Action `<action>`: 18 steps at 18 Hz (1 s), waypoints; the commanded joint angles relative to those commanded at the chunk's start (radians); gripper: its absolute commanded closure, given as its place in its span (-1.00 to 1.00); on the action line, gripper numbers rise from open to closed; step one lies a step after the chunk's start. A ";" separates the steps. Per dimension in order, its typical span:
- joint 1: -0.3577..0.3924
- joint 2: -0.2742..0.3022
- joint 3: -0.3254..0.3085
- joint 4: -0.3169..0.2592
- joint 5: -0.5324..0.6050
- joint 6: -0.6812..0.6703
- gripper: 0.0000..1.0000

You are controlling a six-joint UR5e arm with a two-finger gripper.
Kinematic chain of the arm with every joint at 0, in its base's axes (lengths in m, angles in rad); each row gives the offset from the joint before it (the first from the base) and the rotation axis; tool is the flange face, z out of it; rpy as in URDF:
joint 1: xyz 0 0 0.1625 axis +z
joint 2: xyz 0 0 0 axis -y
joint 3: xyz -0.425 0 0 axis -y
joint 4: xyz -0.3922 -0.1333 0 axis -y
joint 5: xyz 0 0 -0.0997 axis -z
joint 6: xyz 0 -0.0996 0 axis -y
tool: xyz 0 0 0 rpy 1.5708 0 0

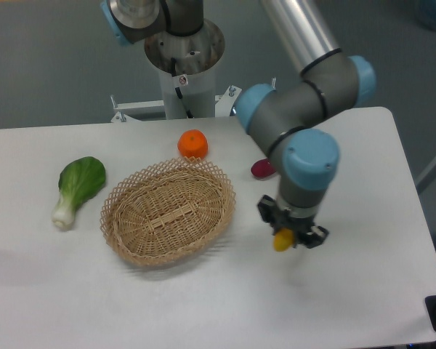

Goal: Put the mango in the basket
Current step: 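Carry the held yellow mango over to the wicker basket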

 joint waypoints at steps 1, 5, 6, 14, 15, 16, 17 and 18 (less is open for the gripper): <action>-0.015 0.014 -0.023 0.002 0.000 0.000 0.16; -0.080 0.052 -0.095 0.005 0.000 0.000 0.16; -0.100 0.051 -0.097 0.006 0.003 -0.002 0.16; -0.224 0.086 -0.193 0.040 0.009 -0.034 0.15; -0.236 0.086 -0.204 0.060 0.011 -0.043 0.15; -0.244 0.083 -0.207 0.078 0.011 -0.052 0.13; -0.253 0.078 -0.207 0.093 0.011 -0.060 0.08; -0.261 0.074 -0.207 0.101 0.011 -0.069 0.02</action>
